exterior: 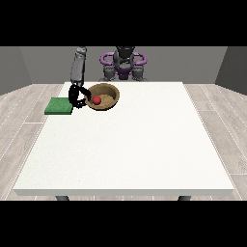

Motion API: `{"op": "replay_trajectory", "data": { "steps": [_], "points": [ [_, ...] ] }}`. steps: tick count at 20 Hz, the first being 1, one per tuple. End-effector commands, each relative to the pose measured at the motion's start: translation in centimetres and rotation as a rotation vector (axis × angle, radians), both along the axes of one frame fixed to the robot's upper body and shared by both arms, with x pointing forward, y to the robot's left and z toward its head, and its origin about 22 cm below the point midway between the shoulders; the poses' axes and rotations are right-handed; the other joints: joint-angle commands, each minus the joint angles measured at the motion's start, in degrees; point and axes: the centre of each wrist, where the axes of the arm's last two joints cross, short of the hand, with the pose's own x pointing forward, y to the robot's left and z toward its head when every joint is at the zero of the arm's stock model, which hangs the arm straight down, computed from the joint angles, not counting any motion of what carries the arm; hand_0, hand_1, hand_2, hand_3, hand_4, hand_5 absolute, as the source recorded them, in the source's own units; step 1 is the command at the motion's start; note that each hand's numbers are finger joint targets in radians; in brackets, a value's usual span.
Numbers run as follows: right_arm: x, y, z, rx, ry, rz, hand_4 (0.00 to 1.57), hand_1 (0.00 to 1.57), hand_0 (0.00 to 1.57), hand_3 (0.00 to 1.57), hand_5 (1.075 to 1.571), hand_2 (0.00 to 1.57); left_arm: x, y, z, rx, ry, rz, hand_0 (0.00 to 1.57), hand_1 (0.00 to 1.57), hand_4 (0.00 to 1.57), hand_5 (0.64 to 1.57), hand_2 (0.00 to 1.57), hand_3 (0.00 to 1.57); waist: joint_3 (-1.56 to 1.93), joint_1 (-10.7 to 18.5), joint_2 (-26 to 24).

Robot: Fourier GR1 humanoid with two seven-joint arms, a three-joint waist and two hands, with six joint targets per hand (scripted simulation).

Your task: Pick the cup and pour the ball into the bowl, then pick the bowl and place it on the pad

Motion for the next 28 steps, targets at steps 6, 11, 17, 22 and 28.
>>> {"op": "replay_trajectory", "data": {
  "steps": [6,11,17,22,28],
  "points": [
    [-0.9,-9.4,7.3,-0.245,0.109,-0.099,1.05,1.57,1.57,0.72,1.563,1.57,-1.3,3.1,-1.9,0.009,0.050,0.105,0.00,0.00,1.20,1.540,0.00,0.00,-0.72,-7.1,-2.0],
    [0.1,-11.3,10.6,-0.203,0.071,-0.115,1.07,1.57,1.57,0.67,1.566,1.57,-1.9,3.8,-3.0,0.000,0.059,0.107,0.00,0.00,1.21,1.543,0.00,0.00,-0.66,-7.6,-1.8],
    [0.2,-12.9,14.5,-0.247,0.086,-0.094,1.09,1.57,1.57,0.58,1.564,1.57,-3.9,7.8,-5.0,-0.021,0.058,0.152,0.00,0.00,1.21,1.550,0.00,0.00,-0.48,-9.9,-2.2],
    [0.7,-13.0,13.2,-0.195,0.020,-0.121,1.07,1.57,1.57,0.49,1.568,1.57,-4.4,9.0,-4.2,-0.014,-0.031,0.160,0.00,0.00,1.22,1.553,0.00,0.00,-0.40,-9.0,2.9],
    [2.6,-9.5,10.9,-0.124,0.020,-0.088,1.04,1.57,1.57,0.45,1.570,1.57,-4.1,9.2,-4.7,-0.014,-0.027,0.163,0.00,0.00,1.21,1.556,0.00,0.00,-0.41,-9.3,3.3]
  ]
}}
